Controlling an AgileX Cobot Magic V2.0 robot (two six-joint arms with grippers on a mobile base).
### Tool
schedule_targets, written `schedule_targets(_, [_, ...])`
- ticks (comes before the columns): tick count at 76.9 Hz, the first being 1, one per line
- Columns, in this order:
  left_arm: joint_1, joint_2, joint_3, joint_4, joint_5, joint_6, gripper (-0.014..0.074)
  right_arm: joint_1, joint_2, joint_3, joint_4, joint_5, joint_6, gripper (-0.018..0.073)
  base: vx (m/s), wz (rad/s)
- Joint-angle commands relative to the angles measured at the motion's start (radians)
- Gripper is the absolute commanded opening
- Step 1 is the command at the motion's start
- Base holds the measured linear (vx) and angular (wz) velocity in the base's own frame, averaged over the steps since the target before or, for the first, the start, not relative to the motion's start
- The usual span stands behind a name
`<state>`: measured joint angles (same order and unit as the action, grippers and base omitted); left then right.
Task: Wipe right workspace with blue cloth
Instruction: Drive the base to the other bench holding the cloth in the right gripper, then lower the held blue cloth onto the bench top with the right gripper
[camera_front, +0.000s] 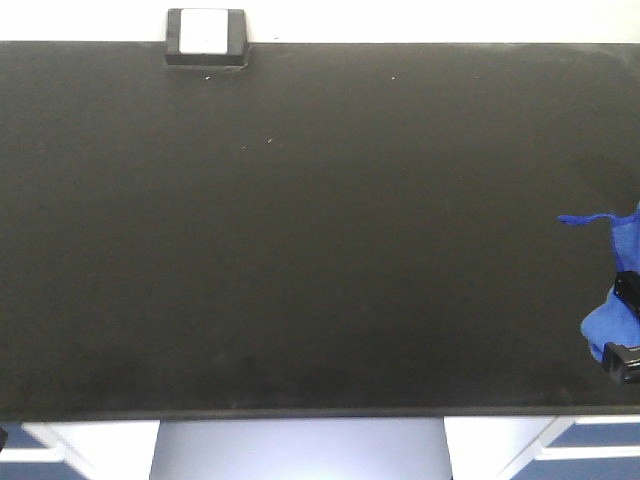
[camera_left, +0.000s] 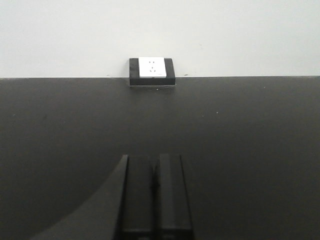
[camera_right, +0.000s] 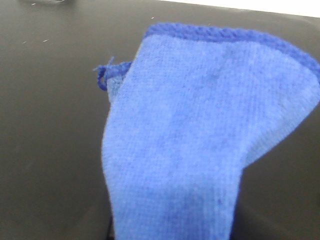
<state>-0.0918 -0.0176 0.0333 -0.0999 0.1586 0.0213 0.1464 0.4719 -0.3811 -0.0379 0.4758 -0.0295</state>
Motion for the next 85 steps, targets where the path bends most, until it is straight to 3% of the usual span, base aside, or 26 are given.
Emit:
schedule_targets(1, [0.001,-0.008,-0.025,-0.004,-0.084,0.0,-0.0006,-0.003,0.01,-0.026,-0.005,-0.076,-0.008,-0.0008,0.18,-0.13])
schedule_targets(71, [0.001,-0.008,-0.025,-0.004,-0.084,0.0,-0.0006,-0.003,0.01,-0.026,-0.006,-0.077,-0.008,-0.0008,0.04,-0.03])
schedule_targets(85, [0.001,-0.008,-0.025,-0.004,-0.084,0.0,-0.0006,-0.003,0.011,-0.026,0.038,-0.123,0.004,-0.0008,0.0,0.0])
